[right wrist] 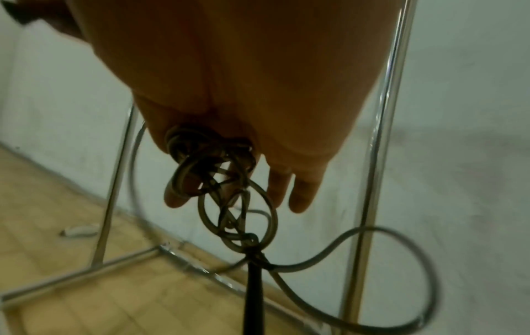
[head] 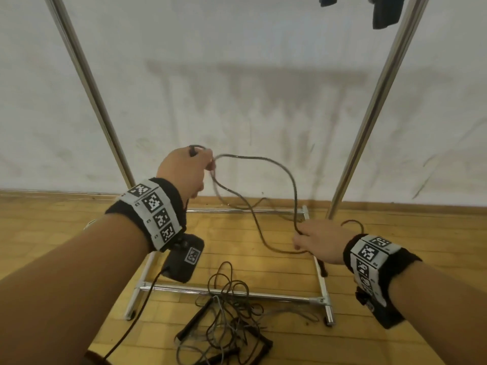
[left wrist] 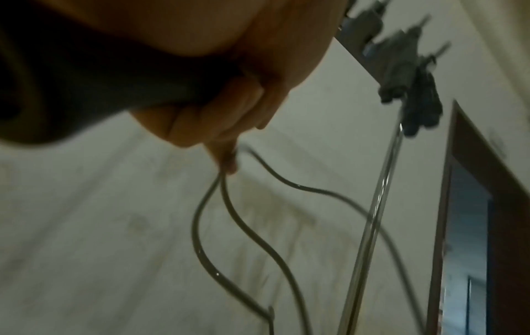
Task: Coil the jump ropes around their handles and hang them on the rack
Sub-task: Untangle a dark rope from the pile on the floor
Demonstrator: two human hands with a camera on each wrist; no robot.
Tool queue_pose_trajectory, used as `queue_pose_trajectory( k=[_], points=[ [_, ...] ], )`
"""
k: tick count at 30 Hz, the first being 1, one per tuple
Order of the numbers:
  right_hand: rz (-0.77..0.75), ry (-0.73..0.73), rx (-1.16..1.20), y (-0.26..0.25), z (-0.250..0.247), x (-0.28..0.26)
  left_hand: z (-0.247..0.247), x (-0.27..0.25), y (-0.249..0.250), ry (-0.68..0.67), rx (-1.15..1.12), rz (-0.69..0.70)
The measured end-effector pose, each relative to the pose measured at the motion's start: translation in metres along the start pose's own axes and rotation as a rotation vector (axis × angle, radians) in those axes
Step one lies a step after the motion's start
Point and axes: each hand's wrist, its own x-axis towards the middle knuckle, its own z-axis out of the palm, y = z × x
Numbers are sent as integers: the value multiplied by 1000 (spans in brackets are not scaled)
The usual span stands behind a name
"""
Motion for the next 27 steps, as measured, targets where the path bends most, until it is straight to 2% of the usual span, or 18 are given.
queue_pose_trajectory(
  k=[3, 9, 13, 15, 18, 20, 24, 27],
  points=[
    [-37, 46, -6, -14, -15, -6, 5, -5, -11, -118, 218, 36],
    [-109, 32, -5, -41, -33, -23, 32, -41, -4, -534, 220, 372],
    [-181, -15, -49, -53, -40, -32, 47, -51, 1, -731, 363, 451],
    [-197, -67, -17, -53, -41, -35, 51, -51, 1, -784, 451, 474],
    [-229, -146, 43, -50, -42, -39, 52, -52, 3, -769, 489, 554],
    [-256, -148, 55, -45, -43, -40, 52, -51, 5, -753, 518, 584],
    [-280, -27, 152, -35, -46, -41, 50, -45, 5, -685, 532, 579],
    [-283, 131, 281, -30, -42, -42, 44, -39, 7, -519, 339, 555]
  ],
)
